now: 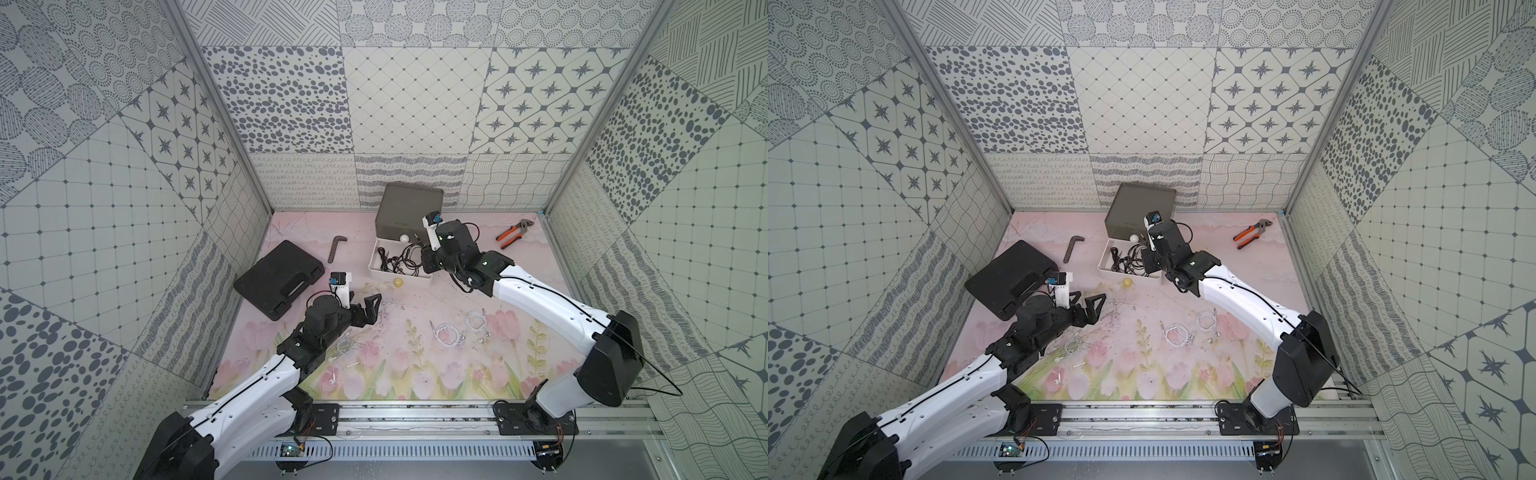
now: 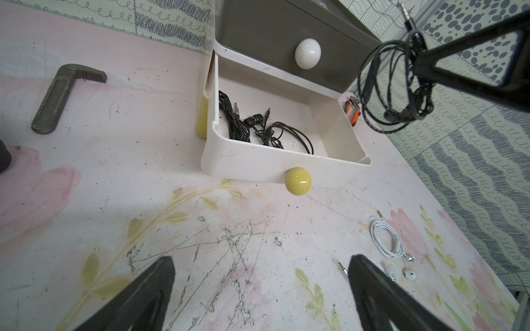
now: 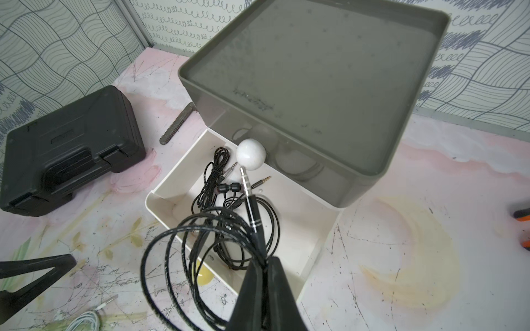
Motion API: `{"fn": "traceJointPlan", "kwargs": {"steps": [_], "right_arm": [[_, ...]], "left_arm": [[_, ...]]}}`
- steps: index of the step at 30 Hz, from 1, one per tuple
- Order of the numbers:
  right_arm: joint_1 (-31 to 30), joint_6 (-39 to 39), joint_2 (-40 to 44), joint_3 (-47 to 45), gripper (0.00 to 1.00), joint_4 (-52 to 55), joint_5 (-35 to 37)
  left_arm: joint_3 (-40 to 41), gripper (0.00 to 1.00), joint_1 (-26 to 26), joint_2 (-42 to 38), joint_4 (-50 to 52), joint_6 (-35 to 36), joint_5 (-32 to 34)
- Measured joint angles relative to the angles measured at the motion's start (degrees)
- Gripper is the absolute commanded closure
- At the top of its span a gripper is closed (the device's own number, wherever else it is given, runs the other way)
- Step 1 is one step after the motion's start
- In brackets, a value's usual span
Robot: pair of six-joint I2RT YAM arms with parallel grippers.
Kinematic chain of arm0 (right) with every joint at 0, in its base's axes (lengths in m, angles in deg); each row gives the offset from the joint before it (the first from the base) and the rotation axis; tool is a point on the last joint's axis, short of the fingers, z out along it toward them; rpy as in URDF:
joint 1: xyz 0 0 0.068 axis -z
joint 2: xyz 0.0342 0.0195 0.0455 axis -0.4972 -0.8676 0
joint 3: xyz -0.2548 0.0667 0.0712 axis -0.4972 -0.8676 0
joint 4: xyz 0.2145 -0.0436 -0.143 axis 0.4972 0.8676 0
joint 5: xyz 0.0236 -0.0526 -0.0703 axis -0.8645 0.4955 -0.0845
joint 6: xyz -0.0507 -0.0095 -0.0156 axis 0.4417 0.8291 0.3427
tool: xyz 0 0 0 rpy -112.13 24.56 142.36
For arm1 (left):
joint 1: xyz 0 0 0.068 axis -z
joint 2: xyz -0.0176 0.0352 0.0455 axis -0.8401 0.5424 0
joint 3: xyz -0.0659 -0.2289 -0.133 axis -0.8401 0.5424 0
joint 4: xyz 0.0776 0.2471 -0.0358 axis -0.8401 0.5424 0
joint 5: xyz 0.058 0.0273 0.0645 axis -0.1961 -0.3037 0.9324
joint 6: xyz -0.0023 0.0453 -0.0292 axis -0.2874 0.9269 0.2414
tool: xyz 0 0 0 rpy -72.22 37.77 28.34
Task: Place the wired earphones into the drawer by color
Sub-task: Place the wired earphones in the drawer.
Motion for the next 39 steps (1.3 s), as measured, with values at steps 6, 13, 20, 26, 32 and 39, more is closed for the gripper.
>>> {"fn": "traceJointPlan", "kwargs": {"steps": [6, 13, 20, 26, 32, 39], "right_arm": [[-0.17, 0.13, -4.44, 0.09, 1.0, -1.51, 1.14], [-0.17, 0.11, -7.43, 0.04, 1.0, -3.52, 3.02], [-0.11, 0.07, -9.25, -0.42, 1.0, -4.42, 3.89], [0.26, -0.37, -10.1, -1.33, 1.0, -5.18, 3.96], [0.5, -0.68, -10.29, -2.21, 0.87, -5.38, 3.91], [0.52, -1.42, -9.62, -3.34, 0.59, -5.68, 3.67]], "left_arm": [[0.0, 0.01, 0.02, 0.02, 0.0, 0.0, 0.59], [0.0, 0.01, 0.02, 0.44, 0.0, 0.0, 0.61], [0.0, 0.01, 0.02, 0.44, 0.0, 0.0, 0.61], [0.0, 0.01, 0.02, 0.44, 0.0, 0.0, 0.61], [0.0, 0.01, 0.02, 0.39, 0.0, 0.0, 0.59], [-0.04, 0.01, 0.02, 0.46, 0.02, 0.0, 0.11]]}}
